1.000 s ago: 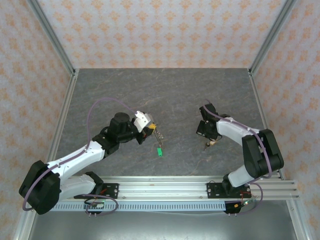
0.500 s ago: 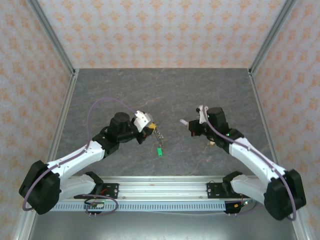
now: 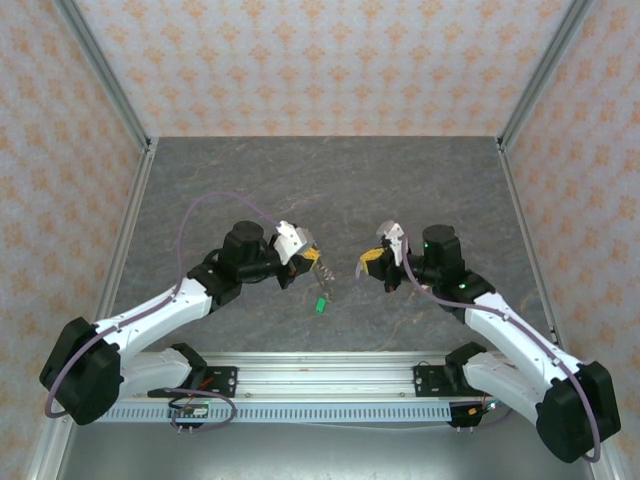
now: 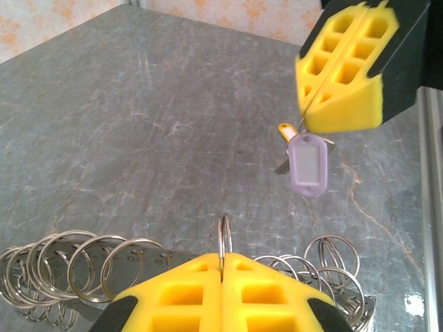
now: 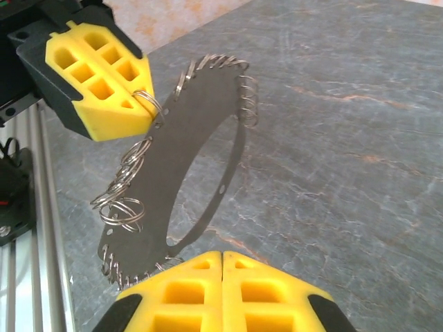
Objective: Put the keys on the keyring
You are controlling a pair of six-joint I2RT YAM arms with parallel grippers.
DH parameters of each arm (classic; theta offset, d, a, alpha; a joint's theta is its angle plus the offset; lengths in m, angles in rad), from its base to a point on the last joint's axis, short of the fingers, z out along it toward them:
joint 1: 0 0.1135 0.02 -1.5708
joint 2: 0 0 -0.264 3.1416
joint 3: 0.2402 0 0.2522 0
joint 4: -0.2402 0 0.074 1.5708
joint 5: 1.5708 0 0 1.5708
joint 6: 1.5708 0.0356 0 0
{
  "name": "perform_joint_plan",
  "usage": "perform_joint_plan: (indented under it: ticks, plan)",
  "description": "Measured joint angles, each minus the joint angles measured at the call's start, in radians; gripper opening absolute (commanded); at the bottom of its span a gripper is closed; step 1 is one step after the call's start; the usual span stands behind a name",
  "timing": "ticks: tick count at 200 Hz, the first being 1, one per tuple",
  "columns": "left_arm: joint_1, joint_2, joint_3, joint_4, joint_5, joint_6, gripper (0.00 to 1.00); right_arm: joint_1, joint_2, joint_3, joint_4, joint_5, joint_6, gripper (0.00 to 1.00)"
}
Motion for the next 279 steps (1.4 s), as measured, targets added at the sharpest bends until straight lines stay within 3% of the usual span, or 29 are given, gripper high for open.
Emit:
perform_joint_plan:
  ticks: [146, 279]
  plan:
    - [-0.025, 0.022, 0.032, -0.048, 0.052, 0.033, 0.00, 0.129, 0.137, 0.114, 0.057, -0.070, -0.126, 0.00]
    - [-0.027, 0.062, 0.060, -0.055, 0.066, 0.033, 0.00, 0.150, 0.208, 0.151, 0.110, -0.135, -0.131, 0.00]
